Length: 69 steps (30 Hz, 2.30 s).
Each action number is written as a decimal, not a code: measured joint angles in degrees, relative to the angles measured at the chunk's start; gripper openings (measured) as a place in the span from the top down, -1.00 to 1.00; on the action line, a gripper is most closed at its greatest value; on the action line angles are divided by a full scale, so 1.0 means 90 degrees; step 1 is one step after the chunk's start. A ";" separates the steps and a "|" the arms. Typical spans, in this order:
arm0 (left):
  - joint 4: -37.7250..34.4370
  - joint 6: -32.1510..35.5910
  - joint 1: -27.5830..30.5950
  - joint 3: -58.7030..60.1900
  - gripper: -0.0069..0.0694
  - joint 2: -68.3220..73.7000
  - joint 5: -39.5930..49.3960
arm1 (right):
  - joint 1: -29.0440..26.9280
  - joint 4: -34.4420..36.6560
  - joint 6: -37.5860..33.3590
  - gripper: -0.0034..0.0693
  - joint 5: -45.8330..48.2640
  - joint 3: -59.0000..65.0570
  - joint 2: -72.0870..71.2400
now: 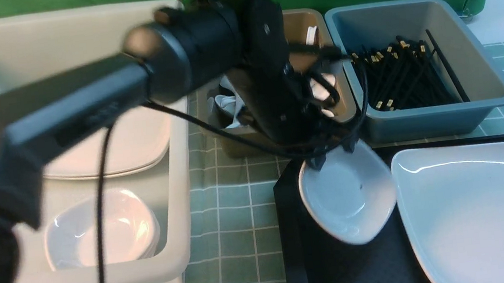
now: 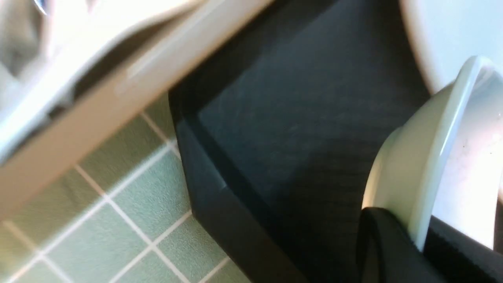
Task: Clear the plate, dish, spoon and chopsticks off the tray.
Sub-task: Use the left arm to put the small plate into the large storage box on the left, then use the right arm to grab a plate from the dinner plate
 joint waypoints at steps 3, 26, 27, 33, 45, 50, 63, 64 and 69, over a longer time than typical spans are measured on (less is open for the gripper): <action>0.0081 0.0006 0.0008 0.0000 0.77 -0.0510 0.0075 | 0.0000 0.0000 0.0000 0.51 0.0000 0.0000 0.0000; -0.0937 -0.0136 0.5010 0.5173 0.76 -0.3771 -0.1275 | 0.0000 0.0000 0.0000 0.51 -0.0216 0.0000 0.0000; -0.0908 -0.0136 0.5003 0.5292 0.74 -0.3745 -0.1365 | 0.0000 0.0007 0.0000 0.51 -0.0230 0.0000 0.0000; -0.0766 -0.0167 0.5003 0.5807 0.46 -0.3555 -0.2008 | 0.0000 0.0068 0.0000 0.51 -0.0266 0.0000 0.0000; 0.0504 -0.0596 0.5003 0.5096 -0.48 -0.4125 -0.1019 | 0.2011 -0.0038 -0.0500 0.13 0.0100 0.0117 0.0789; 0.0344 -0.0549 0.5003 0.5050 -0.30 -0.4932 -0.0747 | 0.3404 -0.1846 0.1066 -0.54 -0.0020 0.0697 0.1456; -0.0461 0.0364 0.5003 0.5050 0.81 -0.5910 -0.0229 | 0.4338 -0.2367 0.2734 -0.75 -0.1789 0.1893 0.3244; -0.0461 0.0365 0.5003 0.5050 0.81 -0.5910 -0.0229 | 0.4344 -0.2387 0.2805 -0.72 -0.1826 0.1901 0.3294; -0.0612 0.0371 0.5003 0.5056 0.82 -0.5910 -0.0229 | 0.4345 -0.2415 0.3001 -0.35 -0.1834 0.1925 0.3473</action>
